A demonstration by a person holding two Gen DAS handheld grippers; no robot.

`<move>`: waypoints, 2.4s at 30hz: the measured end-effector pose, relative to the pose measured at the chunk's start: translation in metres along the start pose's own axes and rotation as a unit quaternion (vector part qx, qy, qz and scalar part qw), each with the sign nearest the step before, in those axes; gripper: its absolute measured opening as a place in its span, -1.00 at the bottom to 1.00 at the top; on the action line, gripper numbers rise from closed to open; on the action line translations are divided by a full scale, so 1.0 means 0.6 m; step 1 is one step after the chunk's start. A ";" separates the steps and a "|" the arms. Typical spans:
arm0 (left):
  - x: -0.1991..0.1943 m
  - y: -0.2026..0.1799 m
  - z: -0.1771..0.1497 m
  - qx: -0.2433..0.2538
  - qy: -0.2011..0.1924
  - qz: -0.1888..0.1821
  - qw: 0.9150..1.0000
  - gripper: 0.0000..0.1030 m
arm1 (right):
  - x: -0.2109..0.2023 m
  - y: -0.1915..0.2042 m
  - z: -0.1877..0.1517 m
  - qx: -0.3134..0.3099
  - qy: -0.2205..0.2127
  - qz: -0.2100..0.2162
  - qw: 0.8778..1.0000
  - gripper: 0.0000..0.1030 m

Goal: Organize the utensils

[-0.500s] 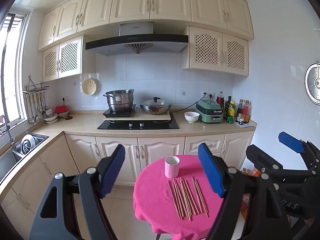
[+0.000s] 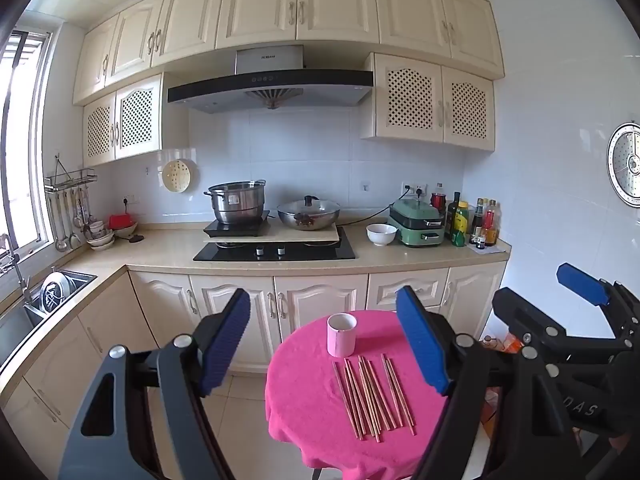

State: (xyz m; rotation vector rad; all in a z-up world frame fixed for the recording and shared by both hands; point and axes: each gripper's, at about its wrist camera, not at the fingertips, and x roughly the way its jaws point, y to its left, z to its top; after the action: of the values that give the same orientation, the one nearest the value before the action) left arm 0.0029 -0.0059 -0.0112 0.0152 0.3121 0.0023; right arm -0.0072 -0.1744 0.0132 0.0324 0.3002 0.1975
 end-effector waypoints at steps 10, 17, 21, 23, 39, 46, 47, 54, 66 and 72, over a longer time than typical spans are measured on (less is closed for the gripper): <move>-0.001 -0.007 0.005 0.001 0.000 -0.002 1.000 0.44 | 0.000 0.002 -0.002 0.001 0.000 0.000 1.000 0.88; -0.008 -0.012 0.004 0.000 0.001 -0.003 1.000 0.44 | -0.001 0.000 -0.004 0.002 0.000 -0.001 1.000 0.88; -0.007 -0.011 0.005 0.000 0.001 -0.003 1.000 0.44 | 0.001 0.001 -0.005 0.001 -0.001 -0.001 1.000 0.88; -0.007 -0.009 0.006 0.000 0.001 -0.003 1.000 0.44 | 0.000 -0.002 -0.004 0.002 0.000 0.000 1.000 0.88; -0.011 -0.011 0.010 -0.001 0.001 -0.005 1.000 0.44 | 0.001 -0.003 -0.006 0.002 0.000 0.000 1.000 0.88; -0.011 -0.010 0.011 -0.001 0.001 -0.006 1.000 0.44 | 0.002 0.000 -0.003 0.002 -0.001 0.000 1.000 0.88; -0.011 -0.011 0.010 -0.001 0.001 -0.006 1.000 0.44 | 0.003 0.001 -0.003 0.003 0.000 0.000 1.000 0.88; -0.010 -0.012 0.010 -0.001 0.001 -0.006 1.000 0.44 | 0.002 0.000 -0.003 0.004 0.000 0.000 1.000 0.88; -0.007 -0.006 0.007 0.002 0.002 -0.004 1.000 0.44 | -0.002 -0.008 -0.004 0.005 0.001 0.000 1.000 0.88; -0.005 0.000 0.005 0.001 0.003 -0.005 1.000 0.44 | -0.003 -0.006 -0.005 0.005 0.003 0.000 1.000 0.88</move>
State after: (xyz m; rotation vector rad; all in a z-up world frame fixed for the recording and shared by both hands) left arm 0.0007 -0.0060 -0.0073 0.0153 0.3174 -0.0087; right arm -0.0093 -0.1784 0.0104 0.0426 0.3069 0.1966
